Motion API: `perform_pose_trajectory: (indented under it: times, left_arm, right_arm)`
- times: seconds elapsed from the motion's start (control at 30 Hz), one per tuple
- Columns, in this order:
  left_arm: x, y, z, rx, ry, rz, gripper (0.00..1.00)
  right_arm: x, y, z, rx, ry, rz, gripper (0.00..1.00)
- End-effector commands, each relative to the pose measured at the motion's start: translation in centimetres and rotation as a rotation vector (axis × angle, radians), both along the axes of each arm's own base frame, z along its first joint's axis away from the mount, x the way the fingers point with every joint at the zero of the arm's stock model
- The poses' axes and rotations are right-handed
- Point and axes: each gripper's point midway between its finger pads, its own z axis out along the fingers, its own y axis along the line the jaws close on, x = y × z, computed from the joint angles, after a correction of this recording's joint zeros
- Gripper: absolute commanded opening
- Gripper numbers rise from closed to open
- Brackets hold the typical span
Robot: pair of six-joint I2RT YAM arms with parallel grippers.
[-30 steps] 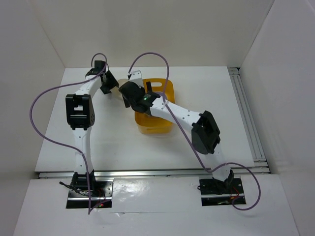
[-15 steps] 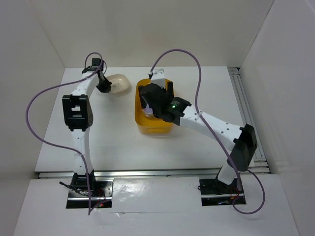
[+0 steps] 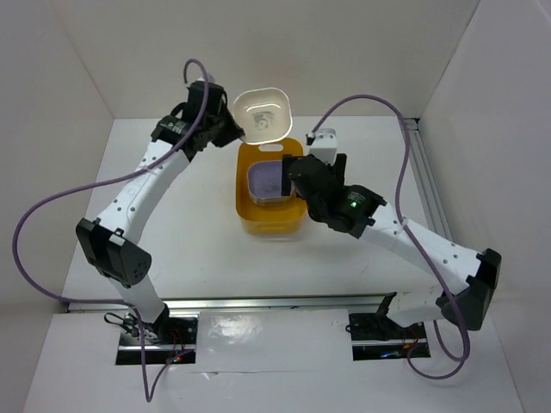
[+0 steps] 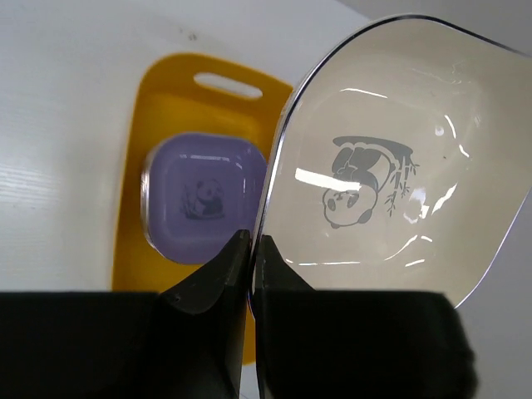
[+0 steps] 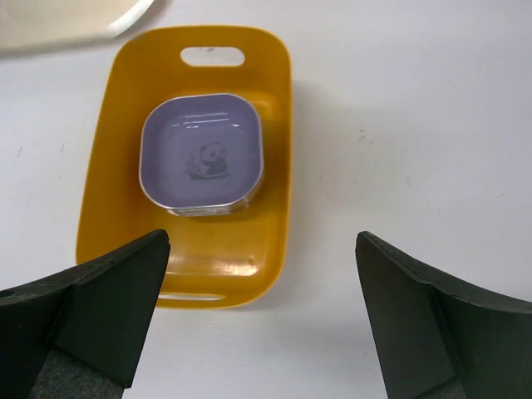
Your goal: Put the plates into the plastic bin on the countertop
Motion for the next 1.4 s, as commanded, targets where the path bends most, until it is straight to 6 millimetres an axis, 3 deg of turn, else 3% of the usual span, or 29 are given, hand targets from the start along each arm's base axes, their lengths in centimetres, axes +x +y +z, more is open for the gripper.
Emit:
perform_pose_trajectory:
  times: [0.0, 0.2, 0.4, 0.5, 0.6, 0.63, 0.67, 0.7, 0.8, 0.83, 0.87, 0.9, 0.93, 0.97, 1.0, 1.1, 1.13, 1.17, 1.2, 1.23, 1.27, 1.3, 1.37]
  left_arm:
    - [-0.2, -1.5, -4.9, 0.029, 0.121, 0.011, 0.0]
    - [-1.8, -3.2, -9.3, 0.095, 0.207, 0.035, 0.0]
    - [-0.6, -3.6, -13.7, 0.143, 0.28, 0.046, 0.0]
    - [-0.7, -4.0, -14.6, 0.145, 0.311, 0.032, 0.01]
    - [-0.9, -3.9, -15.6, 0.15, 0.334, 0.038, 0.29]
    - [-0.9, -3.9, -15.2, 0.153, 0.323, 0.031, 0.41]
    - [-0.9, -3.9, -15.2, 0.153, 0.323, 0.031, 0.7]
    - [-1.0, -3.8, -14.6, 0.147, 0.312, 0.031, 0.8]
    - [-1.7, -4.5, -10.5, 0.127, 0.224, -0.013, 1.0]
    - [-2.1, -4.8, -8.7, 0.115, 0.187, -0.028, 1.0]
    - [-2.7, -4.9, -7.2, 0.125, 0.151, -0.05, 1.0]
    - [-3.6, -4.3, -3.5, 0.121, 0.068, -0.04, 1.0]
    - [-5.1, -5.1, -1.8, 0.136, 0.027, -0.066, 1.0]
    - [-6.7, -4.6, -1.1, 0.169, 0.023, -0.071, 1.0]
    - [-9.0, -4.2, 1.8, 0.176, -0.043, -0.062, 1.0]
    - [-13.3, -1.8, 1.9, 0.25, -0.058, -0.04, 1.0]
    - [-15.9, -0.7, 3.7, 0.2, -0.102, -0.049, 1.0]
    - [-17.3, 0.5, 1.4, 0.236, -0.058, -0.049, 1.0]
    - [-18.3, 1.4, 3.1, 0.184, -0.098, -0.037, 1.0]
    - [-19.3, 2.7, 0.6, 0.225, -0.065, -0.034, 1.0]
    - [-21.1, 4.8, 1.5, 0.17, -0.104, -0.009, 1.0]
    - [-22.2, 6.1, -0.8, 0.206, -0.065, 0.001, 1.0]
    - [-23.8, 7.7, -1.7, 0.193, -0.058, 0.012, 1.0]
  right_arm:
    - [-0.7, -3.3, 1.4, 0.042, -0.022, -0.066, 1.0]
    - [-1.8, -6.7, 2.6, 0.056, -0.042, -0.12, 1.0]
    - [-2.5, -9.1, 4.3, 0.083, -0.068, -0.148, 1.0]
    - [-2.6, -9.2, 4.1, 0.073, -0.067, -0.145, 1.0]
    - [-2.7, -9.4, 3.9, 0.079, -0.06, -0.138, 1.0]
    - [-2.7, -9.4, 3.9, 0.079, -0.06, -0.138, 1.0]
    - [-2.7, -9.1, 4.0, 0.089, -0.062, -0.129, 1.0]
    - [-2.7, -9.1, 4.0, 0.09, -0.062, -0.129, 1.0]
    - [-2.6, -8.6, 4.0, 0.088, -0.053, -0.107, 1.0]
    - [-2.6, -8.4, 3.9, 0.091, -0.049, -0.098, 1.0]
    - [-2.6, -8.4, 3.9, 0.091, -0.049, -0.097, 1.0]
    - [-2.8, -8.6, 4.2, 0.098, -0.055, -0.097, 1.0]
    - [-3.0, -8.5, 4.4, 0.112, -0.058, -0.085, 1.0]
    - [-3.1, -8.7, 4.2, 0.102, -0.049, -0.085, 1.0]
    - [-3.6, -9.0, 4.6, 0.097, -0.045, -0.072, 1.0]
    - [-4.8, -10.0, 4.7, 0.083, -0.016, -0.067, 1.0]
    - [-5.3, -10.0, 5.1, 0.092, -0.008, -0.065, 1.0]
    - [-6.1, -10.8, 4.5, 0.071, 0.025, -0.073, 1.0]
    - [-6.3, -11.0, 4.2, 0.065, 0.04, -0.078, 1.0]
    - [-7.0, -11.5, 4.1, 0.072, 0.04, -0.07, 1.0]
    - [-7.3, -11.9, 3.8, 0.075, 0.045, -0.074, 1.0]
    - [-7.8, -12.1, 3.4, 0.074, 0.054, -0.065, 1.0]
    - [-8.8, -12.6, 2.5, 0.097, 0.065, -0.055, 1.0]
